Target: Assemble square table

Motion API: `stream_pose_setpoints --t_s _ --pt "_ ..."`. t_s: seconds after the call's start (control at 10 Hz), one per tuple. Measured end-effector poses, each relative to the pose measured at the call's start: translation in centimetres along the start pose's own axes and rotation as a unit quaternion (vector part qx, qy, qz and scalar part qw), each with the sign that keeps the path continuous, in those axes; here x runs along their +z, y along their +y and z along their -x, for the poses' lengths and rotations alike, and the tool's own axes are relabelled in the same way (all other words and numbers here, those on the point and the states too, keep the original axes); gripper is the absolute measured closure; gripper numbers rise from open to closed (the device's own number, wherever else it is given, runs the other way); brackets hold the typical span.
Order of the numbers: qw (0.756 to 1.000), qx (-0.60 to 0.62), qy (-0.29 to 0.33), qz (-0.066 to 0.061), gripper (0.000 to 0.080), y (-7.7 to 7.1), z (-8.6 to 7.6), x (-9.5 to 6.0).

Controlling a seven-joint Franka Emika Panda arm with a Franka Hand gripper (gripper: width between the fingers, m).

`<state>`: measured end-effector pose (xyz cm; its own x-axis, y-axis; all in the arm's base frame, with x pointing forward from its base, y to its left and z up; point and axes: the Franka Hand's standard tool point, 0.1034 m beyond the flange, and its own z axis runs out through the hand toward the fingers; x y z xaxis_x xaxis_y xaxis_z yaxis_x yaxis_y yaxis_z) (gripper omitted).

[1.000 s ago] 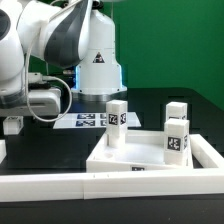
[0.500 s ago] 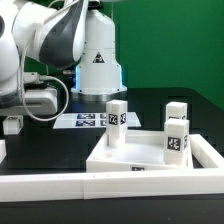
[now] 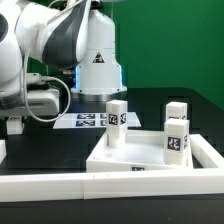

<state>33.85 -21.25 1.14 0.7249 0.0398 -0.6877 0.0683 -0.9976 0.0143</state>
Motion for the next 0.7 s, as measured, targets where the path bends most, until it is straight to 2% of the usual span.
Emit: stream_pose_setpoints --t_s 0.5,0.7 --pt "1.000 0.000 -0.002 -0.002 0.0514 -0.3 0.1 -0.2" --pt "1.000 -0.009 -0.002 -0.009 0.0513 -2.0 0.6 -2.6"
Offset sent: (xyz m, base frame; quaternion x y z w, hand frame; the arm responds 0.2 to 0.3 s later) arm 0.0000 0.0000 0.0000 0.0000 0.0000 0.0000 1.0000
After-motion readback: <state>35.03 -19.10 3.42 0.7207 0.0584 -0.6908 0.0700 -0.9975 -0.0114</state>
